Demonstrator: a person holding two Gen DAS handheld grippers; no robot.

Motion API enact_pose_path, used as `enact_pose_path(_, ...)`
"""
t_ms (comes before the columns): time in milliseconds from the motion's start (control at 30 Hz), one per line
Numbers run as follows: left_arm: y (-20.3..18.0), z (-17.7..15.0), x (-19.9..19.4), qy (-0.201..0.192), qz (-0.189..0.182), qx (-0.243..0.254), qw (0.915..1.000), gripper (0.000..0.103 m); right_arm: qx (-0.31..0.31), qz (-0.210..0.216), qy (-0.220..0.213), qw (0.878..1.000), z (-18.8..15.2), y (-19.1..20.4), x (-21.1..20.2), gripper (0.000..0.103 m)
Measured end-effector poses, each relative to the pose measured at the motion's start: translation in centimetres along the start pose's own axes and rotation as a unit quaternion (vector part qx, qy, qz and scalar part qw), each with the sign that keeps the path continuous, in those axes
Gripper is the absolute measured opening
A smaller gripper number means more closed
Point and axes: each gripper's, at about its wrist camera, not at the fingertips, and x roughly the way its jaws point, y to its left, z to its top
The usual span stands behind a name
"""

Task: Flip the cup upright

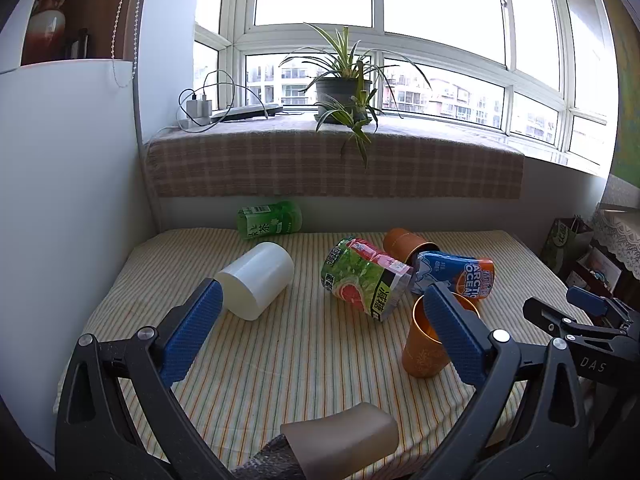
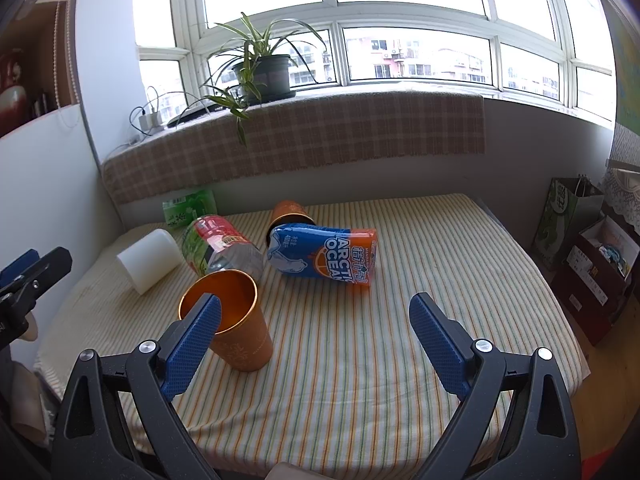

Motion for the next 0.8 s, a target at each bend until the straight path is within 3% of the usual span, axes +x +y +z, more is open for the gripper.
enact_pose_path(800, 0.45, -0.06, -0.05, 0.000, 0.003, 0.000, 1.0000, 0.102, 0.003, 0.006, 0.012, 1.000, -0.20, -0.16, 0.53, 0.095)
